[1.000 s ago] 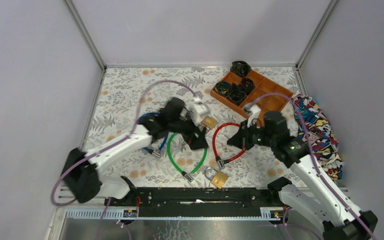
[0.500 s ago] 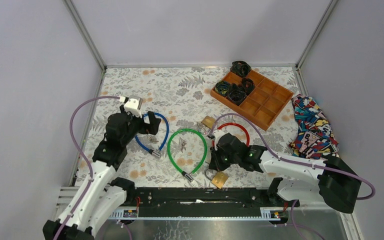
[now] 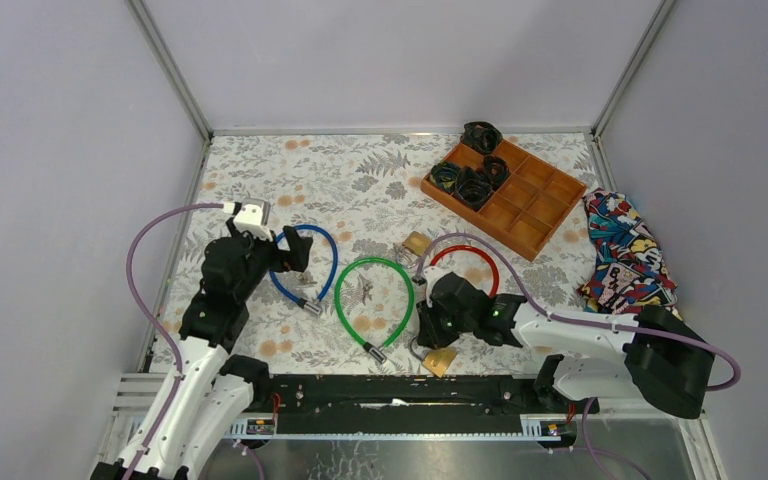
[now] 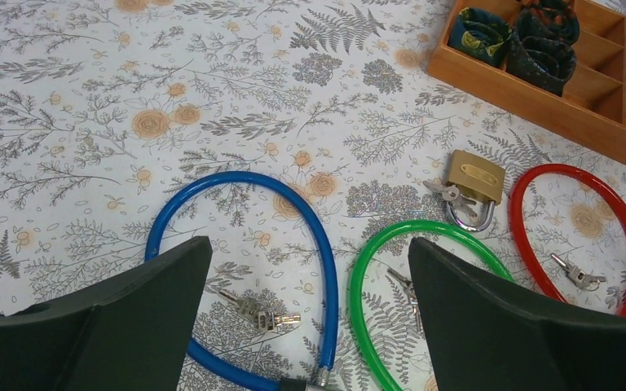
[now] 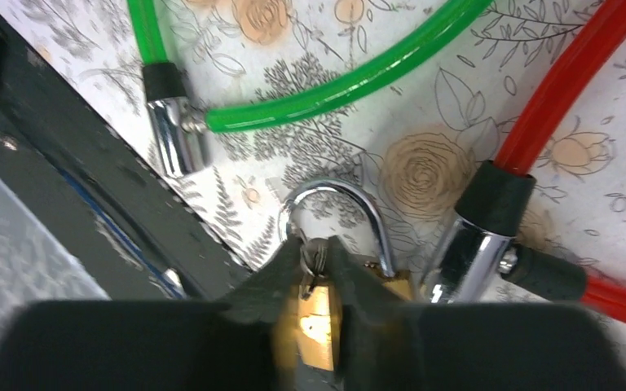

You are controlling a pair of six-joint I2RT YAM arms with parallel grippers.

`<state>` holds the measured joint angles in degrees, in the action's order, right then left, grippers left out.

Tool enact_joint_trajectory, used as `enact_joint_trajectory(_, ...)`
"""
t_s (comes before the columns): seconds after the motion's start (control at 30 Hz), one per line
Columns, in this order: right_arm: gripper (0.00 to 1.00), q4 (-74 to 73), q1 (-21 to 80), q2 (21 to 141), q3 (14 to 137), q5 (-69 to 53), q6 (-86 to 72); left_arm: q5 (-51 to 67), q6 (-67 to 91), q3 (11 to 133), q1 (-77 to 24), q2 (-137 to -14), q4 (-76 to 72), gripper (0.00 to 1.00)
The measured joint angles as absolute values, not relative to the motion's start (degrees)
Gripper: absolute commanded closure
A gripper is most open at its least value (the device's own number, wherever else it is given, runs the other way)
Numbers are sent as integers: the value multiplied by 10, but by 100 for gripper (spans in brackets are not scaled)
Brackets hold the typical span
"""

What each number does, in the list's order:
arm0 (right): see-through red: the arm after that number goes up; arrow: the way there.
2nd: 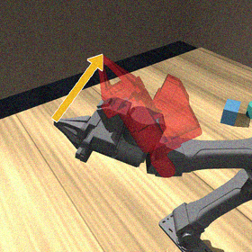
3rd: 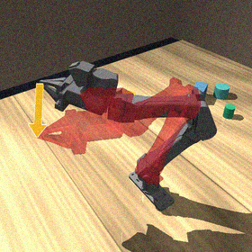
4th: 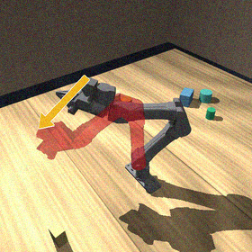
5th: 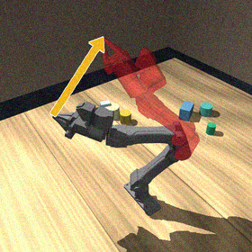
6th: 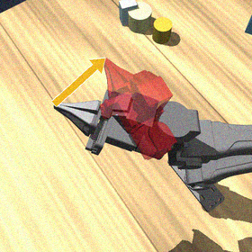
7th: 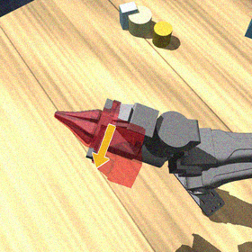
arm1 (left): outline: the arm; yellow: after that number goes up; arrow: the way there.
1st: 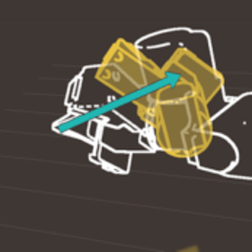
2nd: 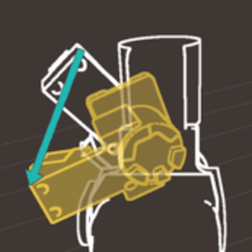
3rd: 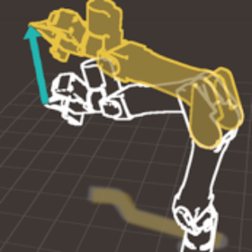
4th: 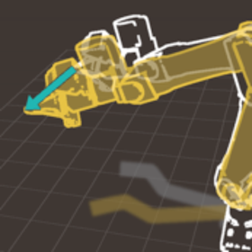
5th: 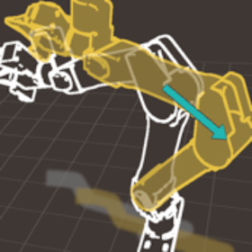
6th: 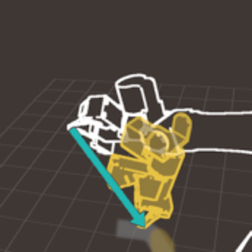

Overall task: Lock with the key
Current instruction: Place the key at the center of the board, then reset both arms

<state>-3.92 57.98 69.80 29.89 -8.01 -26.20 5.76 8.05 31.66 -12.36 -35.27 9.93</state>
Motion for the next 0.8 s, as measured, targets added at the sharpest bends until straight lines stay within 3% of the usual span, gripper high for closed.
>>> enact_joint_trajectory(0.03, 10, -48, 580, 698, 300, -80, -262, 57, 81, 317, -123, -353, 99, 1)
enact_joint_trajectory(0.07, 2, -59, 580, 698, 303, -81, -260, 57, 81, 317, -123, -352, 99, 1)
enact_joint_trajectory(0.37, 0, -200, 571, 673, 465, -8, -199, 34, 69, 318, -118, -349, 102, 1)
enact_joint_trajectory(0.47, 0, -225, 519, 628, 536, 27, -182, 27, 60, 325, -118, -351, 105, 1)
enact_joint_trajectory(0.6, 0, -210, 445, 599, 619, 18, -156, 90, 61, 360, -118, -372, 100, 1)
enact_joint_trajectory(0.8, 0, -235, 437, 661, 713, 16, -124, 179, 102, 406, -118, -418, 68, 1)
